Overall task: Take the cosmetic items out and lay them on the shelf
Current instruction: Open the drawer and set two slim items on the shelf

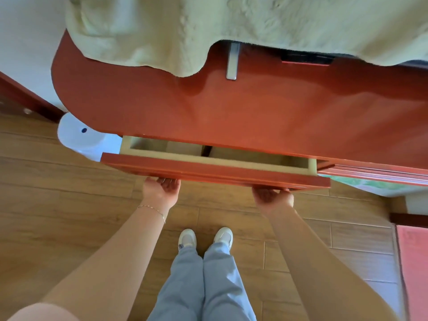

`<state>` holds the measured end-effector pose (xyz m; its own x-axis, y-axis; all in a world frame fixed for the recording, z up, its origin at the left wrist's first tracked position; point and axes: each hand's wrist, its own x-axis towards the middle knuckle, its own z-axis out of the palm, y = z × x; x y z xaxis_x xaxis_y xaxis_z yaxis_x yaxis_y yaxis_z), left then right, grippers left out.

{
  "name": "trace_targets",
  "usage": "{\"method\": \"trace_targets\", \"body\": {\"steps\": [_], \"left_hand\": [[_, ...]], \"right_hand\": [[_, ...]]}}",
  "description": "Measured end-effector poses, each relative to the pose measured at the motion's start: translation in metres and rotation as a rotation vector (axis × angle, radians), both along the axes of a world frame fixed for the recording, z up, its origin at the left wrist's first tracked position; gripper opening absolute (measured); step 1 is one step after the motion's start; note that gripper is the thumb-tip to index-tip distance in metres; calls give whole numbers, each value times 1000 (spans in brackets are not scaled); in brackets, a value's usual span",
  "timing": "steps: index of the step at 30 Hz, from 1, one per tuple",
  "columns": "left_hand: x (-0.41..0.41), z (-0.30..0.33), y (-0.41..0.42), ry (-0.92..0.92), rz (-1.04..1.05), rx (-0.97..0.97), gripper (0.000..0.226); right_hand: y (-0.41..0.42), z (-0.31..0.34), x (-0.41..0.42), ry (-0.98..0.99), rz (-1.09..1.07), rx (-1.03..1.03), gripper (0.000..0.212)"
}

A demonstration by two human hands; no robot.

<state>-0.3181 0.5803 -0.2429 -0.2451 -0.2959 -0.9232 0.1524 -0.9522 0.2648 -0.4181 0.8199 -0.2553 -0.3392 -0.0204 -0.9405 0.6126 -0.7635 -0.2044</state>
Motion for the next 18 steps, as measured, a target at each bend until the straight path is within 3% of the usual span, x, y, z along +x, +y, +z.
{"method": "trace_targets", "body": {"steps": [6,18], "left_hand": [[46,8,19,-66,-21,23,36],[97,16,32,-108,-44,61,30]], "right_hand": [[19,9,49,-53,45,41,42],[38,17,104,-39,-6,-5,39]]}}
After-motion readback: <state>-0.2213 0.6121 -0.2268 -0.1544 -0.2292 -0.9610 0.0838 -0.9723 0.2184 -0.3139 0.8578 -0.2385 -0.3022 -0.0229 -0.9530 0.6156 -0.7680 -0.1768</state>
